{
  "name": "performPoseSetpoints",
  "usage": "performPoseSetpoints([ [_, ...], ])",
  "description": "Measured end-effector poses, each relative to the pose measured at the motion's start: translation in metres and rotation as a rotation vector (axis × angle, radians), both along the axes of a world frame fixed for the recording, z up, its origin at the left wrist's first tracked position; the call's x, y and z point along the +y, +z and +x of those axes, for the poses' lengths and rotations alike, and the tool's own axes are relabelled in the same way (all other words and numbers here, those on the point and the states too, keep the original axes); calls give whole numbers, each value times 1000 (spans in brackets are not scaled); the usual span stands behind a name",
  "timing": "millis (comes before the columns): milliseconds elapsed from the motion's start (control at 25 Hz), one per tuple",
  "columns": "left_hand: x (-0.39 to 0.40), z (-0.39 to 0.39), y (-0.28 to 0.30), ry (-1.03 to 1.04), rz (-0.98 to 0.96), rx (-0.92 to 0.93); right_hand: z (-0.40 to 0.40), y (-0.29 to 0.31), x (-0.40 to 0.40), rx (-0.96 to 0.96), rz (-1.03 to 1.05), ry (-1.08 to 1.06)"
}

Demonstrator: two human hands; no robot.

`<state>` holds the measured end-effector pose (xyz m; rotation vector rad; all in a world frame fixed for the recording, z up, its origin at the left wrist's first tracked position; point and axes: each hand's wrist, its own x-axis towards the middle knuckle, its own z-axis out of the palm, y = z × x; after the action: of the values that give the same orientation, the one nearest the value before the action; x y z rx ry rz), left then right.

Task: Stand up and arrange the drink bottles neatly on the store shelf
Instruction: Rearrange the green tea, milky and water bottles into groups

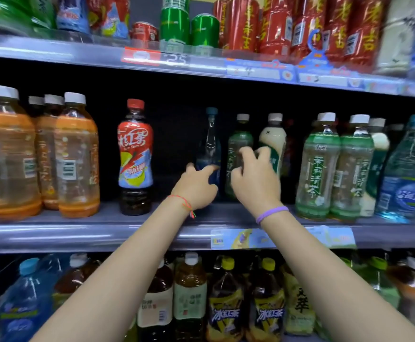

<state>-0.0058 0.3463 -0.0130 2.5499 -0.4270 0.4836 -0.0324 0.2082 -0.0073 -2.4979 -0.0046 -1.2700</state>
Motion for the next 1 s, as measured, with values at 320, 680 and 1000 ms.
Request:
performPoseSetpoints([
  [320,-21,28,6,-3,108,198,1,-2,-51,432,-194,-130],
  [680,-31,-7,0,21,-616,-176,2,-20,-19,283,-144,406],
  [1000,-56,12,-2,420,-297,-142,-21,-1,-71,-395,-17,315],
])
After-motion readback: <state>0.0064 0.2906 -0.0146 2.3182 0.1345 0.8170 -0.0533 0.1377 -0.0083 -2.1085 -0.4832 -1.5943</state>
